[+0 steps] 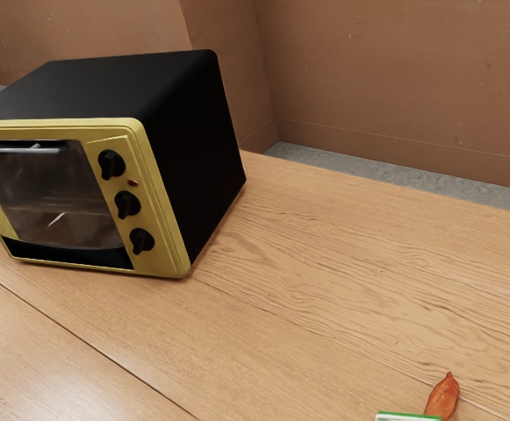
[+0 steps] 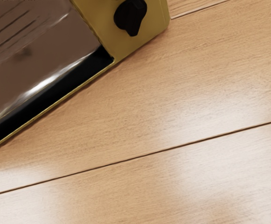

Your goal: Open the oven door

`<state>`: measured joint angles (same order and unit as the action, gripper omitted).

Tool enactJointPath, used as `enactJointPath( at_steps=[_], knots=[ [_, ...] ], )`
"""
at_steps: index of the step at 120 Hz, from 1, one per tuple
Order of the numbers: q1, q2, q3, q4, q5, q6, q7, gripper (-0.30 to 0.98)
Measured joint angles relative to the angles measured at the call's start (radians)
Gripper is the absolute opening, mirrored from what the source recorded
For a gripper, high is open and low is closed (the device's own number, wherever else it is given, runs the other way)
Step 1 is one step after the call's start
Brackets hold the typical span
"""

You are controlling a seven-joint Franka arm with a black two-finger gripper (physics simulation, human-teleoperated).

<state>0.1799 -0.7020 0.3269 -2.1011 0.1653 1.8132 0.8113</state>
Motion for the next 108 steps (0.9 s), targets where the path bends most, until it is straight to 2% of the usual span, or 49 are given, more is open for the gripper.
enactJointPath(
  at_steps=[11,29,58,77,108],
  knots=[
    [-0.110,-0.008,0.128,-0.043,0.007,0.126,0.135,0.69],
    [-0.158,-0.002,0.241,-0.077,0.017,0.295,0.329,0.69],
    [-0.190,0.027,0.264,-0.076,0.032,0.403,0.594,0.69],
    [-0.285,0.067,0.362,-0.028,0.033,0.433,0.720,0.69],
    [-0.323,0.281,0.376,0.168,0.013,0.431,0.855,0.69]
  ],
)
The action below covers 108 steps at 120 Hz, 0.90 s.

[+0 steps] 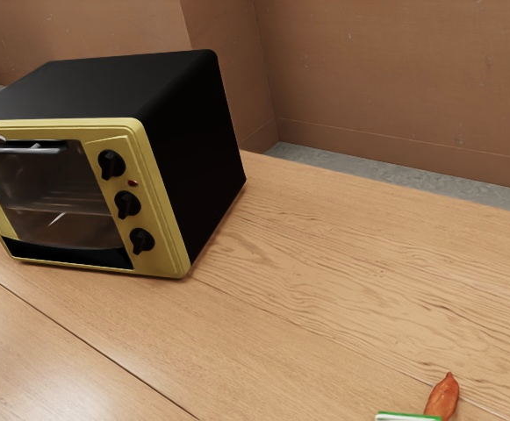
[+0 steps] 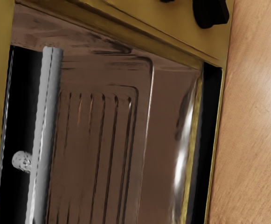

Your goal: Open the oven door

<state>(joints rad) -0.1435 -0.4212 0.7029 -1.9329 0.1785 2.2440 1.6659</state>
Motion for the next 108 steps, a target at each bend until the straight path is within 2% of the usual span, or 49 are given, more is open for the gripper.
enactJointPath(
  at_steps=[12,31,40,62,75,80,83,85,86,87,90,96,99,102,104,106,108],
  knots=[
    [-0.007,0.078,0.001,0.064,-0.027,-0.022,0.039,0.69],
    [-0.008,0.128,0.016,0.072,-0.048,-0.045,0.089,0.69],
    [-0.009,0.140,0.027,0.073,-0.056,-0.050,0.109,0.73],
    [-0.004,0.117,0.044,0.071,-0.067,-0.065,0.148,0.65],
    [-0.002,0.047,0.041,-0.004,-0.069,-0.081,0.165,0.70],
    [0.021,-0.001,0.023,-0.062,-0.073,-0.082,0.170,0.78],
    [0.083,-0.060,-0.031,-0.128,-0.073,-0.077,0.169,0.80],
    [0.137,-0.112,-0.078,-0.179,-0.077,-0.073,0.167,0.64],
    [0.154,-0.136,-0.099,-0.203,-0.073,-0.071,0.166,0.60],
    [0.168,-0.166,-0.128,-0.233,-0.064,-0.069,0.165,0.66],
    [0.211,-0.256,-0.214,-0.320,-0.036,-0.064,0.161,0.67],
    [0.282,-0.555,-0.427,-0.552,0.006,-0.068,0.149,0.67],
    [0.296,-0.679,-0.565,-0.609,0.017,-0.088,0.140,0.67],
    [0.301,-0.746,-0.659,-0.569,0.000,-0.105,0.131,0.68],
    [0.306,-0.748,-0.688,-0.508,-0.026,-0.115,0.125,0.68],
    [0.310,-0.703,-0.703,-0.411,-0.060,-0.127,0.118,0.68],
    [0.313,-0.606,-0.719,-0.258,-0.089,-0.154,0.106,0.68]
  ],
)
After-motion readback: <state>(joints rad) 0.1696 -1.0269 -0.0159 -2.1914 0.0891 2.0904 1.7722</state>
